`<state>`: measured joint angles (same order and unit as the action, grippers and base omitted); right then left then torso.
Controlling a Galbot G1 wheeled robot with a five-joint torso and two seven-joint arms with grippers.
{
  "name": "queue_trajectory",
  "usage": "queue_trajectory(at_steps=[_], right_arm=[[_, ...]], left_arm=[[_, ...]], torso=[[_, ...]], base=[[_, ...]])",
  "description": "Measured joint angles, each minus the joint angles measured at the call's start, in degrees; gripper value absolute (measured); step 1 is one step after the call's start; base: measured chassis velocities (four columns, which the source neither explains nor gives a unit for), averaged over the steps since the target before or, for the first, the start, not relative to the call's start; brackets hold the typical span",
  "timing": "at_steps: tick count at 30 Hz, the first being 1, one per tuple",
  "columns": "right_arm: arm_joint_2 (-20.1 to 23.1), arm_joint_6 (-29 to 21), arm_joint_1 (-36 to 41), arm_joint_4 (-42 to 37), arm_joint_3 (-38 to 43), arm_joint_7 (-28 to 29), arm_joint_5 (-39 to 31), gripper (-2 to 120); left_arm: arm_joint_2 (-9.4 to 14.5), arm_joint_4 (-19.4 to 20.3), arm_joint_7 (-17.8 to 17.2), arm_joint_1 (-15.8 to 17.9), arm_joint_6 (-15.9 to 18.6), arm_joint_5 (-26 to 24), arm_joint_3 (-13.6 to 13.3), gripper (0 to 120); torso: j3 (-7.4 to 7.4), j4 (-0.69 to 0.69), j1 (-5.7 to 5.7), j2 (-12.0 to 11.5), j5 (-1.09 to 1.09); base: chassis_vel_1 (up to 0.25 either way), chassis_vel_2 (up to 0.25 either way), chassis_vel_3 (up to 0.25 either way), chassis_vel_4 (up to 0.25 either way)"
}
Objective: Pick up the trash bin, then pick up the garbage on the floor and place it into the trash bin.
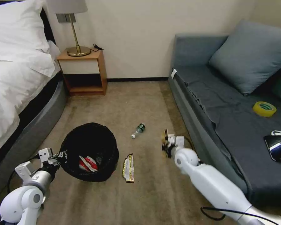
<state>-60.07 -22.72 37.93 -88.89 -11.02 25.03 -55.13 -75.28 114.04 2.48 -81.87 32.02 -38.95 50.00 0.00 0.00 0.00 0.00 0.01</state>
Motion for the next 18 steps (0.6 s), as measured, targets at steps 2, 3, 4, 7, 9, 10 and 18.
queue_trajectory(at_steps=[2,3,4,7,9,10,18], right_arm=[[0.94,0.95,-0.98,-2.74,-0.73,0.04,-0.26,0],[1.58,1.76,-1.61,-4.69,-1.4,-0.08,-0.31,0],[2.09,2.36,-2.06,-6.25,-1.91,-0.36,-0.33,0],[3.4,5.62,-3.46,-11.74,-3.98,-3.1,0.41,0],[3.64,6.48,-3.75,-12.94,-4.53,-4.1,0.62,0],[3.85,7.64,-4.16,-14.42,-5.37,-5.14,0.86,0],[4.26,12.3,-7.82,-19.05,-11.74,-10.32,1.38,0]], left_arm=[[0.12,-0.34,-0.05,0.16,0.04,0.02,-0.78,4],[0.17,-0.62,-0.07,0.32,0.04,0.12,-1.43,4],[0.21,-0.88,-0.09,0.47,0.05,0.21,-1.97,4],[0.37,-1.71,-0.15,1.26,0.14,0.69,-3.75,4],[0.42,-1.91,-0.14,1.51,0.21,0.72,-4.18,4],[0.46,-2.19,-0.14,1.88,0.4,0.72,-4.79,4],[1.15,-3.43,-0.03,4.29,1.6,-0.57,-8.06,4]], torso=[[0.0,0.0,0.0,0.0,0.0],[0.0,0.01,0.0,0.0,0.0],[0.0,0.01,0.0,0.0,0.0],[0.0,0.0,0.0,0.0,0.0],[0.0,0.01,0.0,0.0,-0.01],[0.0,0.01,0.0,0.0,-0.01],[0.0,0.0,0.0,0.0,-0.01]], base=[[0.0,0.0,0.0,0.0],[0.0,0.0,0.0,0.0],[0.0,0.0,0.0,0.0],[0.0,0.0,0.0,0.0],[0.0,0.0,0.0,0.0],[0.0,0.0,0.0,0.0],[0.0,0.0,0.0,0.0]])
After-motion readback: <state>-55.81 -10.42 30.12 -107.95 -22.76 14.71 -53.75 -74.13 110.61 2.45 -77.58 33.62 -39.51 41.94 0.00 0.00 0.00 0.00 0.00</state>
